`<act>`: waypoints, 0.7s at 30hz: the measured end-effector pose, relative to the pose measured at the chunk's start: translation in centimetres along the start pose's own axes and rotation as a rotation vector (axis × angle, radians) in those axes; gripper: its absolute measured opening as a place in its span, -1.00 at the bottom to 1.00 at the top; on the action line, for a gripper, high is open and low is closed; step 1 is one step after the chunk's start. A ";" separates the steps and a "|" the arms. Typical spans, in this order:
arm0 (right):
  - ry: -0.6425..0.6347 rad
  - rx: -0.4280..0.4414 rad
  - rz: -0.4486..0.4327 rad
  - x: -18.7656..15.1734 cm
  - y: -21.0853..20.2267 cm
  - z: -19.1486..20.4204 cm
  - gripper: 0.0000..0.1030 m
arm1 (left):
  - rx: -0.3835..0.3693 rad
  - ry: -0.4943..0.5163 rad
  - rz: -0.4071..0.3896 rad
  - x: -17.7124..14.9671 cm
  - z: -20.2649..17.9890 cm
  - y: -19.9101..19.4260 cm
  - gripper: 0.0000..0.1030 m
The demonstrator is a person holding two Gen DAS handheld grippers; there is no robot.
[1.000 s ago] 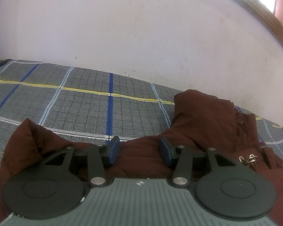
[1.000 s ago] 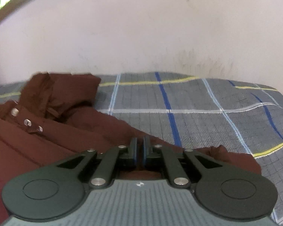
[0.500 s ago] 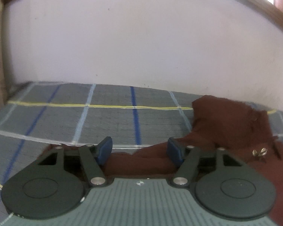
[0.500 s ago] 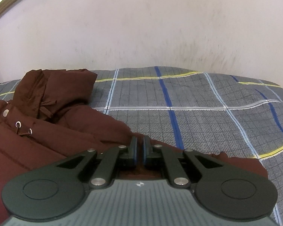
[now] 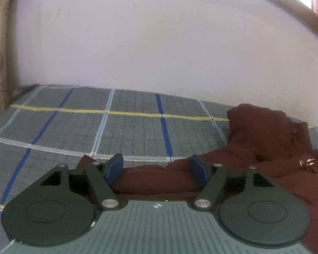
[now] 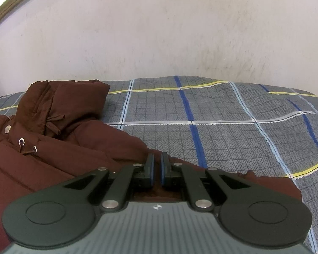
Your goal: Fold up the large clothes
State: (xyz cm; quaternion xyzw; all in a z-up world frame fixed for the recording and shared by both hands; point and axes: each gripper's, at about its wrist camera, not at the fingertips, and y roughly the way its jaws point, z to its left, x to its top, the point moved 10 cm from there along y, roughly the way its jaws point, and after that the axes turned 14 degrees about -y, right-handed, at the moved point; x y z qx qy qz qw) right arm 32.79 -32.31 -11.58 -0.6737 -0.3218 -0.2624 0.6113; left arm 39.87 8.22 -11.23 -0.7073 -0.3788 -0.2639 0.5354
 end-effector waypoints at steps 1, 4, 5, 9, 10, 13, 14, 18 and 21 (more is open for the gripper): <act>0.000 -0.001 0.000 0.0 0.0 0.0 -0.90 | -0.005 -0.012 0.011 0.0 0.1 0.2 0.42; -0.006 -0.010 -0.007 0.1 -0.2 0.1 -0.89 | -0.019 -0.033 0.018 0.0 0.3 0.3 0.43; -0.004 -0.010 -0.015 0.2 -0.4 0.1 -0.88 | -0.019 -0.035 0.018 0.0 0.3 0.2 0.43; -0.023 -0.033 -0.060 1.1 -1.8 0.3 -0.85 | -0.023 -0.044 0.019 0.0 0.4 0.1 0.43; -0.036 -0.029 -0.077 1.7 -2.5 0.7 -0.85 | -0.024 -0.046 0.019 0.0 0.4 0.1 0.44; -0.077 0.053 -0.193 4.8 -6.6 4.1 -0.85 | -0.022 -0.046 0.017 0.0 0.4 0.1 0.44; -0.088 0.103 -0.235 5.8 -8.0 5.8 -0.85 | -0.022 -0.046 0.017 0.0 0.4 0.1 0.45; -0.194 0.390 -0.286 8.4 -11.3 15.2 -0.85 | -0.022 -0.051 0.015 0.1 0.4 0.0 0.46; -0.329 0.492 -0.245 8.1 -10.4 21.5 -0.85 | -0.022 -0.053 0.013 0.1 0.5 0.0 0.47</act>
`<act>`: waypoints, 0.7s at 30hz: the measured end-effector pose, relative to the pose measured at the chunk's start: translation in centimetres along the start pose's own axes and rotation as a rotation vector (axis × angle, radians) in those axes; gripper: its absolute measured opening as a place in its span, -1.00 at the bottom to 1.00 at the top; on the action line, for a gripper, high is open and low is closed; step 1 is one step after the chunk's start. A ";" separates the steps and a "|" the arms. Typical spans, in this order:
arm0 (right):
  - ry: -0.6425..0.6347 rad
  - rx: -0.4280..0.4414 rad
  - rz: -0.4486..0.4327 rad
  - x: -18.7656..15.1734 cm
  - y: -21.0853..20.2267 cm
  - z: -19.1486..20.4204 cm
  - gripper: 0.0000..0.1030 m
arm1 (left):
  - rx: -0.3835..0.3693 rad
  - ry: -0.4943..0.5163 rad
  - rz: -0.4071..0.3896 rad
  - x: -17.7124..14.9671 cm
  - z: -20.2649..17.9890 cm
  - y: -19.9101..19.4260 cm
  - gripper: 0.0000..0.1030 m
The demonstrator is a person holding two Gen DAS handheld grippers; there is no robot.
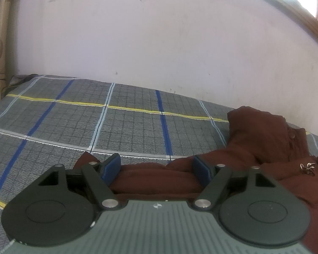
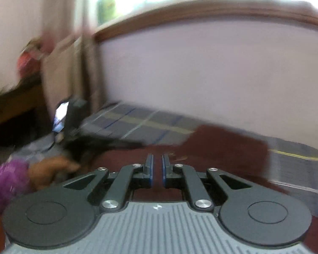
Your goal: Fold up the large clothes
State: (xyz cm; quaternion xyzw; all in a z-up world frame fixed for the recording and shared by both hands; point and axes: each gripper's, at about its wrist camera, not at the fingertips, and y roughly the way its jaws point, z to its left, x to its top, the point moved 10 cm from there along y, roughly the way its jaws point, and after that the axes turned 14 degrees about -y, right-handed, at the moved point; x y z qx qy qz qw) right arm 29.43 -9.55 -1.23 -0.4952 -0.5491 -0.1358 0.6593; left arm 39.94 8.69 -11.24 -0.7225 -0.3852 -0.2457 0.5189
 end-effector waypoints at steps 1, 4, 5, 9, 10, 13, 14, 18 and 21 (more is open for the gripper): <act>-0.025 0.014 0.017 0.0 1.1 0.7 -0.85 | -0.002 -0.003 0.000 0.0 0.0 0.0 0.47; -0.082 0.016 0.051 -0.3 4.2 1.4 -0.87 | -0.015 -0.018 0.004 0.2 0.1 0.0 0.51; -0.071 0.006 0.065 -0.5 5.1 0.9 -0.88 | -0.024 -0.026 0.005 0.2 0.0 0.0 0.56; 0.033 0.021 0.105 -2.9 7.2 -1.0 -0.94 | -0.084 -0.110 -0.020 0.7 0.9 -1.0 0.72; 0.040 0.011 0.107 -3.6 7.7 -1.1 -0.94 | -0.093 -0.125 -0.028 0.8 1.0 -1.2 0.73; 0.093 0.031 0.086 -4.9 8.8 -1.4 -0.98 | -0.098 -0.138 -0.060 1.0 1.1 -1.9 0.74; 0.096 0.032 0.084 -5.2 9.1 -1.4 -0.98 | -0.099 -0.134 -0.074 1.1 1.0 -2.2 0.76; 0.108 0.045 0.084 -5.5 9.5 -1.5 -0.99 | -0.135 -0.109 -0.127 1.1 0.2 -4.0 0.80; 0.130 0.061 0.080 -5.5 9.5 -1.8 -0.99 | -0.128 -0.038 -0.136 0.9 -0.9 -5.1 0.79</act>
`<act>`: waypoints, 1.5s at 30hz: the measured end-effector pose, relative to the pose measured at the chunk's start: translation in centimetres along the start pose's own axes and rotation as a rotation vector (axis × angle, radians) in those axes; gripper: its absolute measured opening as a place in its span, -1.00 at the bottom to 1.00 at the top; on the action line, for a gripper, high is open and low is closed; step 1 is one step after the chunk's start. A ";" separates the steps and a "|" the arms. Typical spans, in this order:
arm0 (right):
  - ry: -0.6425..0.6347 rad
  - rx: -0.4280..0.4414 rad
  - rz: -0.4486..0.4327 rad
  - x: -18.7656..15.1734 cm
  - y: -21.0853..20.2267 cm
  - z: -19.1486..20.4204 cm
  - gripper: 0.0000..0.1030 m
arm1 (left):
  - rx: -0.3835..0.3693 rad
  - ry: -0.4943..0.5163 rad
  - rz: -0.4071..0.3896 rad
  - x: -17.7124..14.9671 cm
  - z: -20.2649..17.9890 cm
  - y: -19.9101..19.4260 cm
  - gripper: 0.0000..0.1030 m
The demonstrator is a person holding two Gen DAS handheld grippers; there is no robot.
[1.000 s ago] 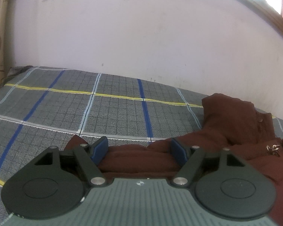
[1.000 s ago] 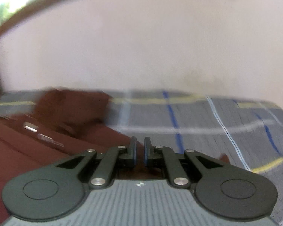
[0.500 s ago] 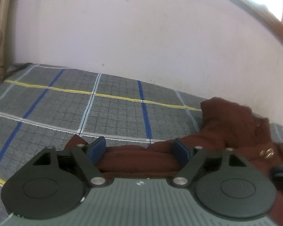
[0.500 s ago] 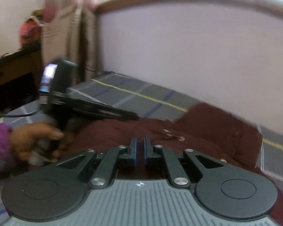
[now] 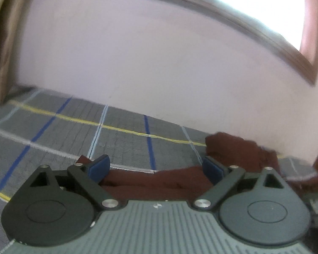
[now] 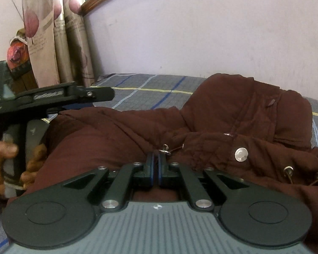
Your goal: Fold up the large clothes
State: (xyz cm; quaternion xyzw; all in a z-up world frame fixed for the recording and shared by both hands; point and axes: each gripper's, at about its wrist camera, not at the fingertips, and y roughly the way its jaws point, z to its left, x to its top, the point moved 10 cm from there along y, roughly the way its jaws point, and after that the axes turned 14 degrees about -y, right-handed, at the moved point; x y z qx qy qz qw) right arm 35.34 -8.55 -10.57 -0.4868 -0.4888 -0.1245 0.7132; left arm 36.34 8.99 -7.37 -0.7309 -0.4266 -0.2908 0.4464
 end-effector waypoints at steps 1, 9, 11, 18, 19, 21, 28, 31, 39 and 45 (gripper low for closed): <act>0.004 0.003 0.000 0.0 0.2 -0.1 -0.99 | 0.004 0.032 -0.015 0.0 -0.5 -0.5 0.78; 0.039 0.022 -0.014 0.0 0.2 -0.4 -0.99 | -0.026 0.079 -0.024 -0.6 -2.6 -3.6 0.70; 0.044 0.024 -0.018 0.0 0.1 -0.5 -0.99 | -0.032 0.086 -0.012 -0.9 -2.9 -4.1 0.72; 0.049 0.021 -0.032 0.0 -0.3 -0.5 -0.99 | -0.020 0.011 0.110 -2.8 -1.0 -2.4 0.57; 0.049 0.021 -0.033 0.0 -0.3 -0.5 -0.99 | -0.020 0.007 0.119 -3.2 -0.9 -2.2 0.58; 0.051 0.020 -0.032 0.0 -0.3 -0.6 -0.99 | -0.015 0.015 0.121 -3.6 -0.7 -2.2 0.59; 0.092 0.026 -0.039 0.3 -0.9 -1.1 -0.98 | -0.017 0.022 0.163 -4.5 -0.4 -0.8 0.70; 0.172 0.024 -0.054 0.5 -3.0 -2.0 -0.89 | -0.014 0.030 0.163 -4.5 -0.5 -0.7 0.71; 0.163 -0.341 -0.009 -2.0 -14.8 -8.6 -0.88 | -0.009 0.044 0.150 -4.6 -0.6 -0.8 0.71; 0.238 -0.535 0.118 -8.8 -18.9 -14.4 -0.92 | -0.002 0.064 0.145 -4.8 -0.9 -0.8 0.74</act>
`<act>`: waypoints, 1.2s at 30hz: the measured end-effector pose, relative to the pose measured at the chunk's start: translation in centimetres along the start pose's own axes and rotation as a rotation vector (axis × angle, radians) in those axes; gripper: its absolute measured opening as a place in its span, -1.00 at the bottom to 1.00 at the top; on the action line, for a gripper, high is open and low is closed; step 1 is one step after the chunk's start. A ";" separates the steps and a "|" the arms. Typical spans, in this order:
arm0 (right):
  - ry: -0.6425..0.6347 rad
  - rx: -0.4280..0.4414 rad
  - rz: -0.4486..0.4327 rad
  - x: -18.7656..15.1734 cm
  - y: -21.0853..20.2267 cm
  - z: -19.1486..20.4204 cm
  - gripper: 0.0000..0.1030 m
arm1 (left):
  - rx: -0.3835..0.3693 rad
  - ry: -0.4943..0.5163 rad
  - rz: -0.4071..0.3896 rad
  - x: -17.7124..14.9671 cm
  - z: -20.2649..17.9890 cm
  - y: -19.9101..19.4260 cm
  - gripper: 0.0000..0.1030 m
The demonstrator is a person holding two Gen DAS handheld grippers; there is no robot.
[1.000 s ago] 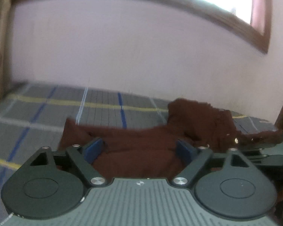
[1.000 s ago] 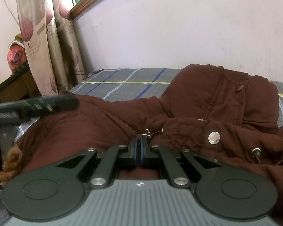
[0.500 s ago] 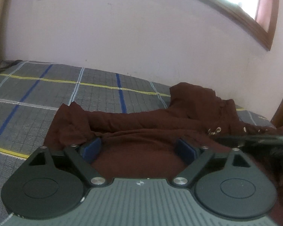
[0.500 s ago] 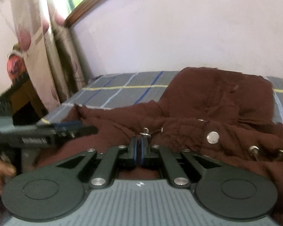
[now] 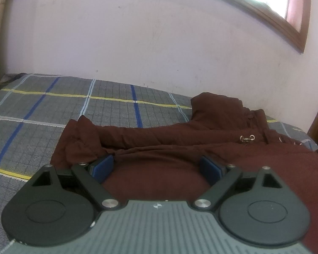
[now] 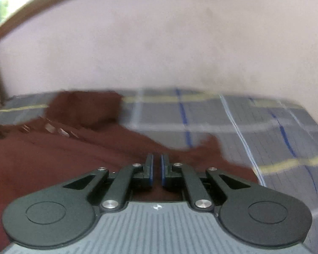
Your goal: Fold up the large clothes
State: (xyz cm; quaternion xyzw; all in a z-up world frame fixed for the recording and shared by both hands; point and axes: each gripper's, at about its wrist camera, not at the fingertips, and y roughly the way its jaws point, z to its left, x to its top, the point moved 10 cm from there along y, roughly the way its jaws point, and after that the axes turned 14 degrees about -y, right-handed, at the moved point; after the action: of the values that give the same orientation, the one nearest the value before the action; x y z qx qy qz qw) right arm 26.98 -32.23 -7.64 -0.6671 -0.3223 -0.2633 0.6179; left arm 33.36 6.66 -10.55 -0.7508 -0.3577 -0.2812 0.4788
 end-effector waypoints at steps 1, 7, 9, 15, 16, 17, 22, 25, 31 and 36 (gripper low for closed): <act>0.029 0.020 0.014 -1.1 0.5 -0.3 -0.93 | 0.001 0.006 0.000 0.0 -0.1 0.0 0.74; 0.098 0.053 -0.001 -2.6 3.3 -0.6 -0.97 | 0.003 0.009 -0.002 0.0 -0.1 0.0 0.74; 0.100 0.062 -0.004 -2.4 3.7 -0.6 -0.97 | 0.003 0.008 -0.003 0.0 -0.1 0.0 0.74; 0.131 0.095 -0.021 -2.9 3.6 -0.8 -0.97 | 0.005 0.010 -0.003 0.0 -0.1 -0.1 0.74; 0.139 0.101 -0.024 -2.9 3.5 -0.9 -0.97 | 0.006 0.013 -0.004 0.0 -0.1 -0.1 0.74; 0.142 0.101 -0.026 -2.9 3.4 -0.9 -0.97 | 0.008 0.015 -0.005 0.0 -0.1 -0.1 0.74; 0.120 0.080 -0.034 -2.8 3.4 -0.6 -0.97 | 0.006 0.015 -0.009 0.0 -0.1 -0.2 0.74; 0.129 0.084 -0.039 -2.9 3.3 -0.8 -0.97 | 0.002 0.013 -0.009 0.0 0.0 -0.2 0.74; 0.104 0.061 -0.039 -2.7 3.3 -0.8 -0.97 | 0.003 0.011 -0.011 0.0 0.0 -0.3 0.74; 0.032 -0.002 -0.036 -2.5 3.2 -0.1 -0.97 | 0.012 0.019 -0.018 0.0 -0.1 -0.3 0.74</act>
State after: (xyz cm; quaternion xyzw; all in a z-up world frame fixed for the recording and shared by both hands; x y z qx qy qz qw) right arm 27.78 -32.68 -11.60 -0.6577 -0.3241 -0.2852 0.6173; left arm 33.13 6.71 -10.33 -0.7421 -0.3614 -0.2904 0.4840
